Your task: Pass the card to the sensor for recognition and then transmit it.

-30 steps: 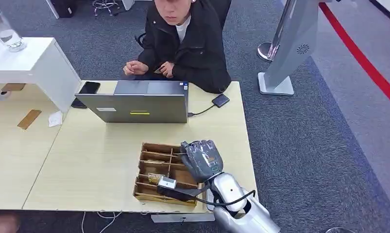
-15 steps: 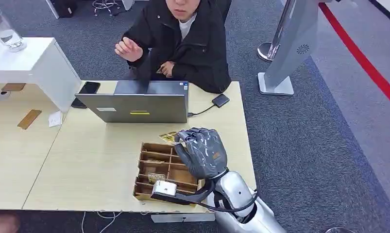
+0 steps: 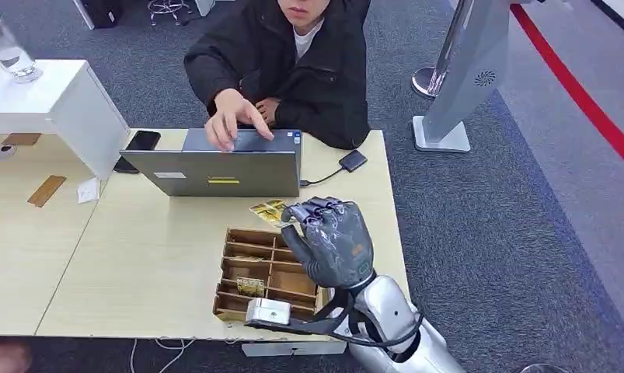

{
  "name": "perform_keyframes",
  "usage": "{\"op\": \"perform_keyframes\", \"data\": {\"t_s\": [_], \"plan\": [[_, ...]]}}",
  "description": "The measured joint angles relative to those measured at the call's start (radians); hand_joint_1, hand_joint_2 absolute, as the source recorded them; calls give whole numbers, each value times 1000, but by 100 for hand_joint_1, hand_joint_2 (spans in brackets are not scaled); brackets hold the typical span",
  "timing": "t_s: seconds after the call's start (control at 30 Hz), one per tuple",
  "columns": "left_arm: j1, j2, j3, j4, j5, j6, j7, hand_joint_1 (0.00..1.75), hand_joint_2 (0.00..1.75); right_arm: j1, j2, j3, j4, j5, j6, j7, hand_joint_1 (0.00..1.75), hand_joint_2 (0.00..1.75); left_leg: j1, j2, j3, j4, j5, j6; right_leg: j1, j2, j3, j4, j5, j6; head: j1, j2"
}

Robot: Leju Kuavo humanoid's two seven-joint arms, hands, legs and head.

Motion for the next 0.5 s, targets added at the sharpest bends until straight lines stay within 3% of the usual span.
{"op": "perform_keyframes", "data": {"t_s": [0.5], "plan": [[0, 2, 4, 0, -11, 0, -1, 0, 0, -13, -10, -1, -33, -18, -15, -3, 175, 175, 0, 0, 0, 0, 0, 0, 0, 0, 0, 0, 0, 0, 0, 0]]}}
